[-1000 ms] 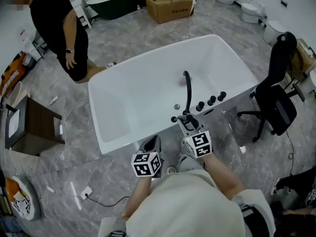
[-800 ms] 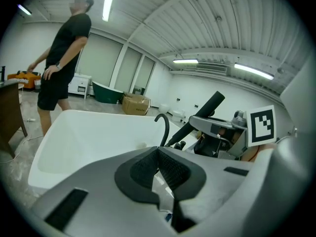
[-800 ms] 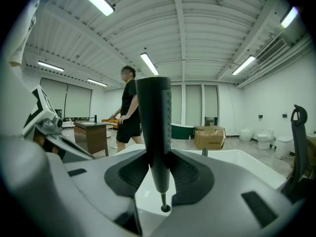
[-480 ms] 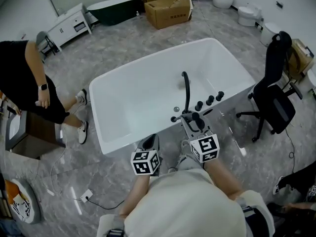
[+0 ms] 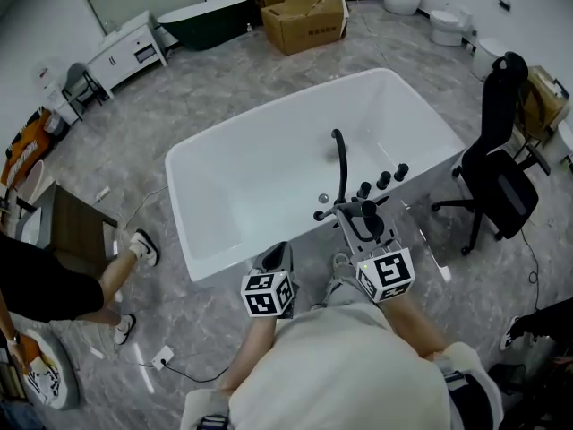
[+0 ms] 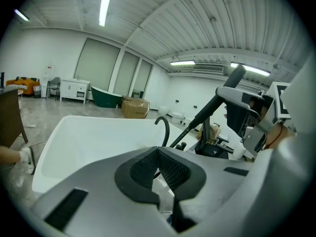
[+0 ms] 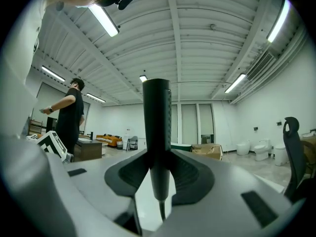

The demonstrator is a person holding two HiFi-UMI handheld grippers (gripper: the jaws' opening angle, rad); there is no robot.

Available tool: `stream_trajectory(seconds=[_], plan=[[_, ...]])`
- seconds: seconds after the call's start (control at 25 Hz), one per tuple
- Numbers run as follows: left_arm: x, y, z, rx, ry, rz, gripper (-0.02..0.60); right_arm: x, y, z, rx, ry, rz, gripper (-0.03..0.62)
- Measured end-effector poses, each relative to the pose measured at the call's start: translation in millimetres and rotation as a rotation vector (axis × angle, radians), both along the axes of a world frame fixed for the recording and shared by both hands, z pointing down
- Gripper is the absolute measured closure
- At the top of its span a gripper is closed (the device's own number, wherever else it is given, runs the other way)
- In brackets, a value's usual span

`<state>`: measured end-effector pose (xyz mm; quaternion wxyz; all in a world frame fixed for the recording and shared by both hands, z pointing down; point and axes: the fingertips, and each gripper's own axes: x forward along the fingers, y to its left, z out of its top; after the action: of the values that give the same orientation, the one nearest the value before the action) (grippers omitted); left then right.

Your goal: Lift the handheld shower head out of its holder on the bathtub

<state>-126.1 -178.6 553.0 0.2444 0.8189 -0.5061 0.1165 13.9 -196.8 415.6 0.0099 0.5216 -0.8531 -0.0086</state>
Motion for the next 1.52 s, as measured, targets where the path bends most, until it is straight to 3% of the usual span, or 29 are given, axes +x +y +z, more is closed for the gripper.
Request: stream_trajectory(seconds=[0.72,1.52], plan=[[6,-3,3,-0.008,0.015,0.009,0.561,10,-1,-10,0.007,-0.052,0.020,0.451],[-3,-4,6,-0.023,0.020,-0.015,0.561,0,-7,-18,0.010,-0.039,-0.007,0.450]])
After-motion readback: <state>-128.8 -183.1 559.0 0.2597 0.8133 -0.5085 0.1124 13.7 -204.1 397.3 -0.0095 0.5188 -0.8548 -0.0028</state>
